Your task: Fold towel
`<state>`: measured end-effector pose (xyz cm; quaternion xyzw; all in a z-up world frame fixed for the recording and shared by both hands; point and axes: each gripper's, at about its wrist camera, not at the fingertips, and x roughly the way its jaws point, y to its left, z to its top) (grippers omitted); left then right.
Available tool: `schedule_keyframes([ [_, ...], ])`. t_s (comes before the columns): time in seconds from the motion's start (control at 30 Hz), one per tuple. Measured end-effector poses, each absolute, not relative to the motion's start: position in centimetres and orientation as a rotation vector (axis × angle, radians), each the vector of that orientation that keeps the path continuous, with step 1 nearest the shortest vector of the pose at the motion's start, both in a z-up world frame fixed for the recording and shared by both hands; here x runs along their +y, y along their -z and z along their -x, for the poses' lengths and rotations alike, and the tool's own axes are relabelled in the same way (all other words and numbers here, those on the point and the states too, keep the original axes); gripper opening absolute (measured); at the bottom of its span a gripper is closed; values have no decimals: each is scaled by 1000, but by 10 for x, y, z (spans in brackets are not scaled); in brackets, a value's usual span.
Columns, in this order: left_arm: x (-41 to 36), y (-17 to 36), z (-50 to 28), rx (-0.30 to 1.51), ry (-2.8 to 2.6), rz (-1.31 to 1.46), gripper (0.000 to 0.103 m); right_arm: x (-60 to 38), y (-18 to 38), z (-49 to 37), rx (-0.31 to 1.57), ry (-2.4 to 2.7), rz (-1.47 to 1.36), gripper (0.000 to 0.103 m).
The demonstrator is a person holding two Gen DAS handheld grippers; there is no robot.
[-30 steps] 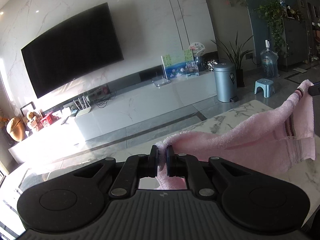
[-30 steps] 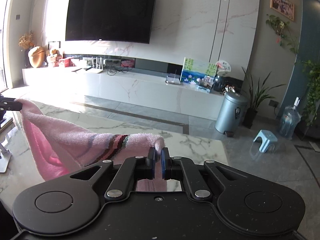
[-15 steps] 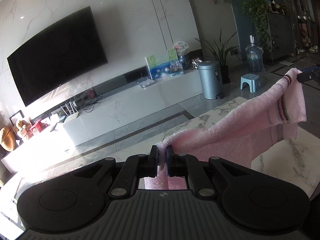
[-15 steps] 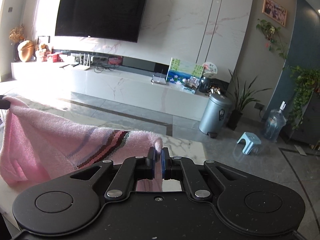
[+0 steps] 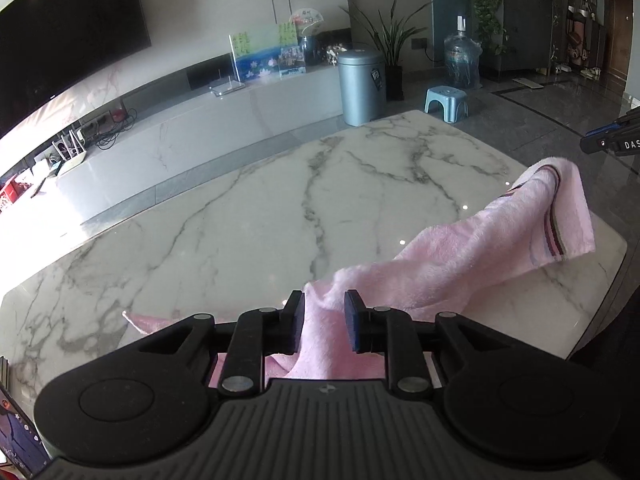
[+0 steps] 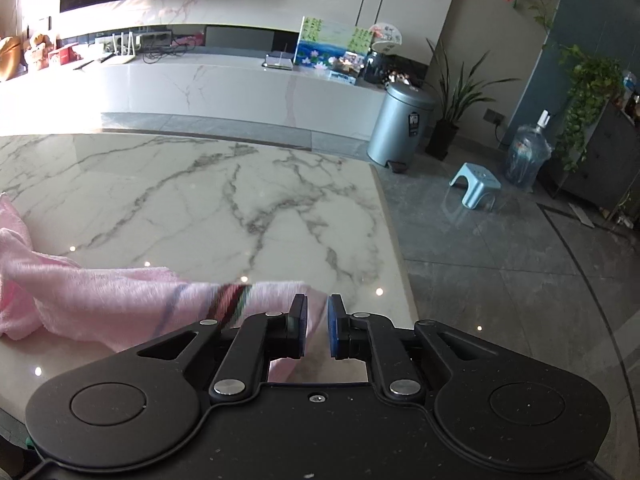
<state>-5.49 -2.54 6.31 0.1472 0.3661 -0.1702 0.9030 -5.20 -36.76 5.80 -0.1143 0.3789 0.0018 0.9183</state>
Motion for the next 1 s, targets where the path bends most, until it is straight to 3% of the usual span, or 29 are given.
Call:
schedule_keyframes([
  [0.13,-3,-58,54,778,328,-298,23,-371,-56,51,800,-22,238,15],
  [0.27,15,-51,59,780,327,-349,33,-358,-52,57,842,-150,256,38],
  [0.33,21,-48,62,784,328,-372,34,-345,-45,62,877,-220,278,40],
  [0.63,44,-37,57,861,388,-319,34,-312,-3,74,1025,-398,272,41],
  [1.0,26,-7,39,924,532,-531,34,-301,28,64,1117,-493,330,41],
])
